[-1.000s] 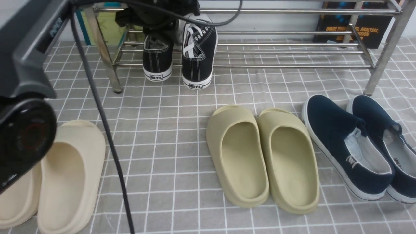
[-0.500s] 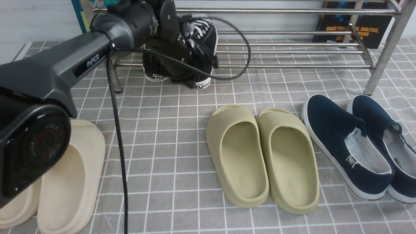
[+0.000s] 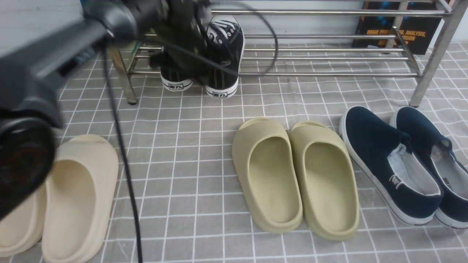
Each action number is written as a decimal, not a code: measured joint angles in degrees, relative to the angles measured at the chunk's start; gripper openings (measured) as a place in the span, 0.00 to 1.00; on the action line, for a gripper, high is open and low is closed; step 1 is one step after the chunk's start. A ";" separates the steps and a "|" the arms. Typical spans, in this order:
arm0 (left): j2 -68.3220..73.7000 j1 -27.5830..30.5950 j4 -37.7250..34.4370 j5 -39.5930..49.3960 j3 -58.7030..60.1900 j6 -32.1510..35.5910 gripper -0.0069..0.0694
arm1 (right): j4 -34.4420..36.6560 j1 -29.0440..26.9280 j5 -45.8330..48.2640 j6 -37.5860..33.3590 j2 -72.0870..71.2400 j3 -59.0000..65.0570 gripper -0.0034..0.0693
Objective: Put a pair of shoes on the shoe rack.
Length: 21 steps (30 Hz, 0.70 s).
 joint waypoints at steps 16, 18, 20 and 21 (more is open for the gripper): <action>-49.90 0.00 11.19 8.77 20.56 -3.02 0.10 | 0.00 0.00 0.01 0.00 0.00 0.00 0.38; -56.68 0.00 11.19 5.74 29.05 -4.44 0.10 | 0.00 0.00 0.01 0.00 0.00 0.00 0.38; -62.93 0.00 11.19 2.88 36.60 -5.52 0.10 | 0.00 0.00 0.01 0.00 0.00 0.00 0.38; -68.49 0.00 11.19 0.32 42.91 -6.48 0.10 | 0.00 0.00 0.01 0.00 0.00 0.00 0.38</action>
